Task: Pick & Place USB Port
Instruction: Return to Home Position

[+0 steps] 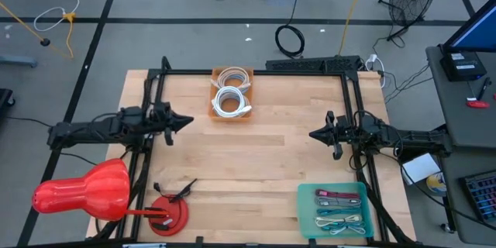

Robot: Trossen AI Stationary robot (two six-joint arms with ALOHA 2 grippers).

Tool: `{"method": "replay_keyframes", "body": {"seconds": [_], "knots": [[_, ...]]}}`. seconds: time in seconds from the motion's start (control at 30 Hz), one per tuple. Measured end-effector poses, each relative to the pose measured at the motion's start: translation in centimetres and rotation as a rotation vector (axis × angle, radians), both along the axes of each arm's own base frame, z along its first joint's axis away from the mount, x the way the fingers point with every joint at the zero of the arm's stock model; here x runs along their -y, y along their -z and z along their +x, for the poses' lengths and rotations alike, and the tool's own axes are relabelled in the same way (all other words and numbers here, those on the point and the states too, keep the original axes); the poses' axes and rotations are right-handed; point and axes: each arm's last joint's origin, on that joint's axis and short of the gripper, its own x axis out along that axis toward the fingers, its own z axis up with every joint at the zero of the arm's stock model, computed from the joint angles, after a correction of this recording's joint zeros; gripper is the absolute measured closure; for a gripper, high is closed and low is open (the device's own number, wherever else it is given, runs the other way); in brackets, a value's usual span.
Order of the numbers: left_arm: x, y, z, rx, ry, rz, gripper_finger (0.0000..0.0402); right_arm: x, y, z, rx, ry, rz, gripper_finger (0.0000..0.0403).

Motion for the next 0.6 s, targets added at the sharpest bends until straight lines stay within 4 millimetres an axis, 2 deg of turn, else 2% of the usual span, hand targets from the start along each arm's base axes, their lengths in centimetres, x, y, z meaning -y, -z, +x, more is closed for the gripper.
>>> {"method": "replay_keyframes", "body": {"seconds": [0.33, 0.6], "knots": [[0.0, 4.2, 0.4, -0.112, -0.001, -0.014, 0.0401, 0.0, 0.0, 0.0, 0.000, 0.000, 0.000, 0.0403], [0.3, 5.1, 0.8, -0.041, 0.133, 0.154, 0.0401, 0.0, 0.0, 0.0, 0.000, 0.000, 0.000, 0.0403]]}}
